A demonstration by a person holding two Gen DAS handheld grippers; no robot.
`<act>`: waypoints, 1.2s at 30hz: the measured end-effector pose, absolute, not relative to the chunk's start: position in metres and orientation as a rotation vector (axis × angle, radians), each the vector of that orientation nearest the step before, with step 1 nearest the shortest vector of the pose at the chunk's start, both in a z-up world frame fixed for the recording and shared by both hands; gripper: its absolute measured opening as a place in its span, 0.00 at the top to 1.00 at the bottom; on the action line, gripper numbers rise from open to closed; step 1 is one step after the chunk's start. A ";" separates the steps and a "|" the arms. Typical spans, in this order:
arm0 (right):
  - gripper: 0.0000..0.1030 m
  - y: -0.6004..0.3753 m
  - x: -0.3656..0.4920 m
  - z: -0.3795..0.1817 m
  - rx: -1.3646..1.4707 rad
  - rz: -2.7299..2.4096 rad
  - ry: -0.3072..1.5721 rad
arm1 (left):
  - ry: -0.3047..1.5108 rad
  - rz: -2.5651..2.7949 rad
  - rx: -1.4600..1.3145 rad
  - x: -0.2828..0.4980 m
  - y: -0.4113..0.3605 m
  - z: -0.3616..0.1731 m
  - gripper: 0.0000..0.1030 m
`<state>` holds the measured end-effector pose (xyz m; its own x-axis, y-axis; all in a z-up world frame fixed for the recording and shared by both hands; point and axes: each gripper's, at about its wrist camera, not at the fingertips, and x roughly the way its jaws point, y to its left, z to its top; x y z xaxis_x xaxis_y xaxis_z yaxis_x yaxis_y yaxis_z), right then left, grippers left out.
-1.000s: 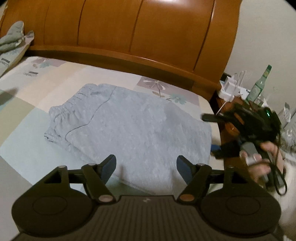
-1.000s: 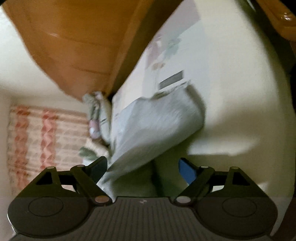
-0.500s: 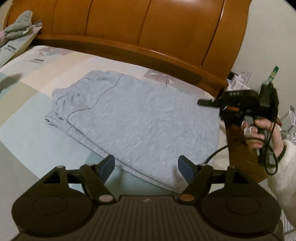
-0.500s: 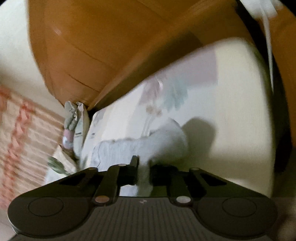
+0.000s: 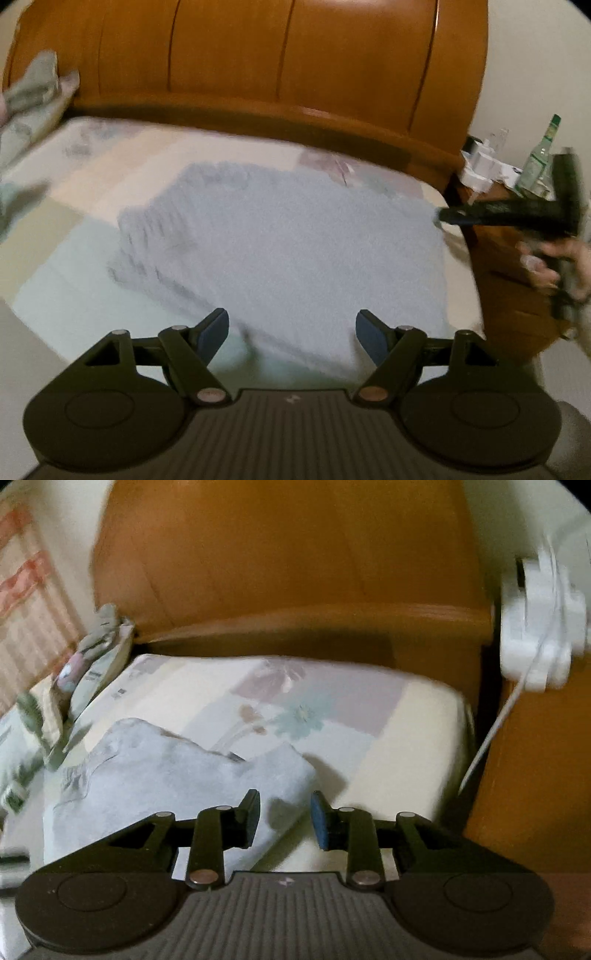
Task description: Fold clothes
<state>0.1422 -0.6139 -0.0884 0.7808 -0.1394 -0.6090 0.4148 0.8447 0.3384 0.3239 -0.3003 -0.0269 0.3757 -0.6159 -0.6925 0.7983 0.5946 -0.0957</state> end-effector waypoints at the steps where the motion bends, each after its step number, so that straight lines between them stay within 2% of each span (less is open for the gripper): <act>1: 0.61 -0.605 0.144 -0.082 0.438 -0.282 0.604 | 0.731 -0.915 0.284 0.328 -0.306 -0.025 0.24; 2: 0.56 -0.594 0.147 -0.077 0.392 -0.250 0.606 | 0.715 -0.914 0.292 0.334 -0.314 -0.025 0.21; 5: 0.53 -0.557 0.160 -0.073 0.254 -0.146 0.634 | 0.673 -0.887 0.341 0.350 -0.338 -0.036 0.21; 11: 0.45 -0.525 0.165 -0.106 0.125 -0.090 0.721 | 0.719 -0.858 0.324 0.369 -0.346 -0.082 0.19; 16: 0.42 -0.517 0.155 -0.094 0.096 -0.098 0.711 | 0.716 -0.866 0.331 0.363 -0.340 -0.068 0.19; 19: 0.36 -0.492 0.145 -0.087 0.069 -0.008 0.685 | 0.715 -0.885 0.334 0.359 -0.342 -0.067 0.18; 24: 0.36 -0.466 0.137 -0.103 -0.018 -0.008 0.750 | 0.711 -0.878 0.376 0.350 -0.347 -0.076 0.16; 30: 0.36 -0.460 0.106 -0.079 0.053 -0.016 0.709 | 0.685 -0.921 0.364 0.344 -0.351 -0.062 0.16; 36: 0.32 -0.440 0.128 -0.089 0.004 -0.022 0.711 | 0.674 -0.968 0.347 0.348 -0.375 -0.056 0.16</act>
